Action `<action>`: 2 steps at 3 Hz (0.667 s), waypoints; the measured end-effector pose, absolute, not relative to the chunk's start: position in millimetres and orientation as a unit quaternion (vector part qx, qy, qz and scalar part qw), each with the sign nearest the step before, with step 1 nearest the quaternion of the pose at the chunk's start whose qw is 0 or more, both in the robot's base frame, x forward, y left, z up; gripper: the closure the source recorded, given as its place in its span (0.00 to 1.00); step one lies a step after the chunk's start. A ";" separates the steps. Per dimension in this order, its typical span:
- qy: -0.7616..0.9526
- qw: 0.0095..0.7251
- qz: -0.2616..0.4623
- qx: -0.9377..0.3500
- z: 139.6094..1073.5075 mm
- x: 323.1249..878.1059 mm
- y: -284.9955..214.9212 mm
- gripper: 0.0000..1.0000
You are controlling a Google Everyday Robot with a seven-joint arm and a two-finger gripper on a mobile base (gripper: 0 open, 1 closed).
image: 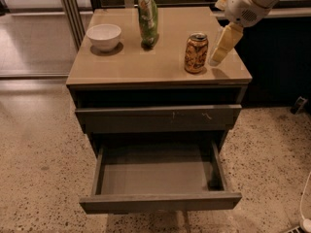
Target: Place orange can into middle drawer
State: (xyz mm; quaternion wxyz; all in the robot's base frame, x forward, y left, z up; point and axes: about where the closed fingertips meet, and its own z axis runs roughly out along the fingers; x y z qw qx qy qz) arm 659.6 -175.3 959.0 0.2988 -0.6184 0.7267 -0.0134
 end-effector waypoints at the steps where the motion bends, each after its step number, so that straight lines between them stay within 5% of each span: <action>1: 0.726 0.314 0.008 -0.612 926.2 705.1 -161.5 0.00; 2: 0.726 0.314 0.008 -0.612 925.9 705.2 -161.3 0.00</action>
Offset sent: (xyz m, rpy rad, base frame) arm 0.0352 0.0118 -0.0227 0.0427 -0.0018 0.0053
